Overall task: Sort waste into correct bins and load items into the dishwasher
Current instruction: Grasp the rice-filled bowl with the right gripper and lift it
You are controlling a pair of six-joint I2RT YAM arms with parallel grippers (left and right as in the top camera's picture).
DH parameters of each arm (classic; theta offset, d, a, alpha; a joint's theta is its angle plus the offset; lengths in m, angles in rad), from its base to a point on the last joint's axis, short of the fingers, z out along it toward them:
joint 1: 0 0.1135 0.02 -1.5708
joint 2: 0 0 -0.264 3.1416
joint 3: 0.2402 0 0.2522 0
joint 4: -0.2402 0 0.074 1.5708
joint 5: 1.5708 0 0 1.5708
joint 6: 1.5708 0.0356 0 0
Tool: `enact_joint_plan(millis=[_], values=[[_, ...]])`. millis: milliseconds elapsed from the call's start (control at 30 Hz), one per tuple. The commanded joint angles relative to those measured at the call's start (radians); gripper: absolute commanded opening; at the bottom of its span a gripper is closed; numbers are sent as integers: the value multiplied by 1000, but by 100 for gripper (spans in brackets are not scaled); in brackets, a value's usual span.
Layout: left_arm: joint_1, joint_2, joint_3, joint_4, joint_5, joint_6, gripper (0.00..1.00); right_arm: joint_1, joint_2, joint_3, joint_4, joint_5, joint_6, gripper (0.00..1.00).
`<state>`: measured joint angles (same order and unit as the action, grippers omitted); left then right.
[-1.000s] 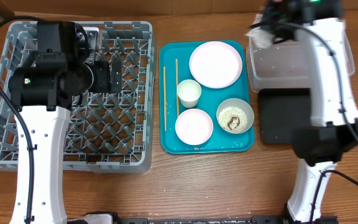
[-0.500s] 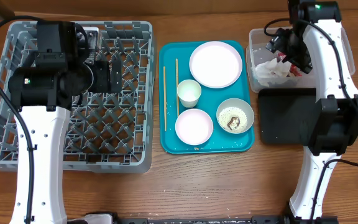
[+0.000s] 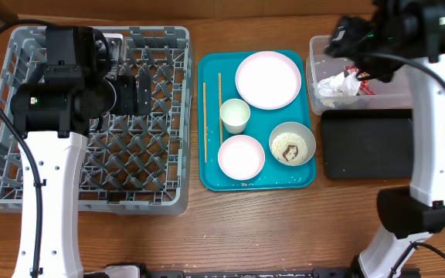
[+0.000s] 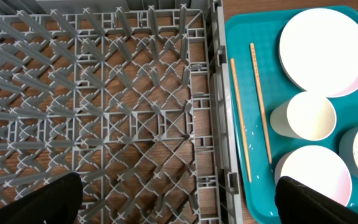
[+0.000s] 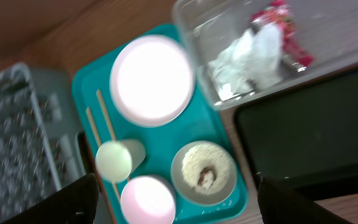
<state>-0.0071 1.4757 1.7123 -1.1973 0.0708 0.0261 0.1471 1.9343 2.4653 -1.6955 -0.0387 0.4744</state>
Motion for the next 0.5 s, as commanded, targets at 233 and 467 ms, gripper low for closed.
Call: enact_joint_plan(millis=[233, 467], values=[[1, 4, 24, 0, -3, 4, 100, 198, 69, -389, 158, 21, 93, 75], [1, 4, 24, 0, -3, 4, 100, 255, 69, -679, 398, 22, 148, 68]])
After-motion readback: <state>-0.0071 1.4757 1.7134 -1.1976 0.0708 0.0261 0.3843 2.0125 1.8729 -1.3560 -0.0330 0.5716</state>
